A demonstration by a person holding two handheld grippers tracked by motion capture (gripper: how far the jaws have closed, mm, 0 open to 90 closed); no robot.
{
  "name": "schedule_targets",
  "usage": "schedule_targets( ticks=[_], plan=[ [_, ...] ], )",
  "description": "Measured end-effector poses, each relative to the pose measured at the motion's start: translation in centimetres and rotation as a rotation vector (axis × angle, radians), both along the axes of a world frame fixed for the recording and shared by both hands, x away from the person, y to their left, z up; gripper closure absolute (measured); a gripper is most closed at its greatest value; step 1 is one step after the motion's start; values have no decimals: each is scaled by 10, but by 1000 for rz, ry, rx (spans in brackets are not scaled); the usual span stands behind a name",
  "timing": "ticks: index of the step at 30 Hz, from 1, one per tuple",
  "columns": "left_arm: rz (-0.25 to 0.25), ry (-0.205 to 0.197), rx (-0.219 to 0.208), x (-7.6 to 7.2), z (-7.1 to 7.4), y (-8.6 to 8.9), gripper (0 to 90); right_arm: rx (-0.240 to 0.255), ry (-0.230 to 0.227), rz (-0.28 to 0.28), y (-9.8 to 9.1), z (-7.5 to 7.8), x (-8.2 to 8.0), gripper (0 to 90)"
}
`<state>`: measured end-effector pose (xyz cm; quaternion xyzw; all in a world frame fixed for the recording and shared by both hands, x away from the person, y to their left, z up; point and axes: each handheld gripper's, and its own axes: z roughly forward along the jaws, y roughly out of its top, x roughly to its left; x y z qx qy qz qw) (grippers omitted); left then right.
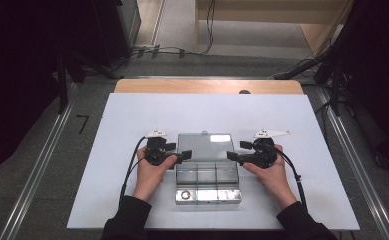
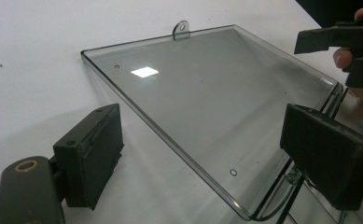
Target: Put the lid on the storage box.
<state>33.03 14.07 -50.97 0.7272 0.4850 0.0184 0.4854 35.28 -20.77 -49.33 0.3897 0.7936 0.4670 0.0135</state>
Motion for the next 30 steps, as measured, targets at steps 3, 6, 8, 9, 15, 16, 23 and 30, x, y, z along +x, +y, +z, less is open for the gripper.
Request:
schedule_targets(
  ticks=[3,6,8,9,15,16,23,30],
  plan=[
    [3,10,0,0,-2,1,140,3,21,-9,0,-3,1,188],
    [7,16,-8,0,-1,0,154,2,49,-37,2,-5,1,232],
    [6,22,-12,-1,-1,-1,159,-3,65,-47,5,-7,2,239],
    [6,21,-12,-1,-1,-1,161,3,71,-46,6,-9,2,249],
    [10,30,-9,-1,-1,-3,194,31,126,-60,6,-11,3,270],
    [12,33,-11,-1,-1,-3,200,37,131,-64,6,-12,3,274],
    [6,53,-39,-1,-2,-5,227,78,165,-53,7,-13,3,291],
    [8,29,-43,-2,0,-4,308,91,162,-38,9,-11,1,335]
  ],
)
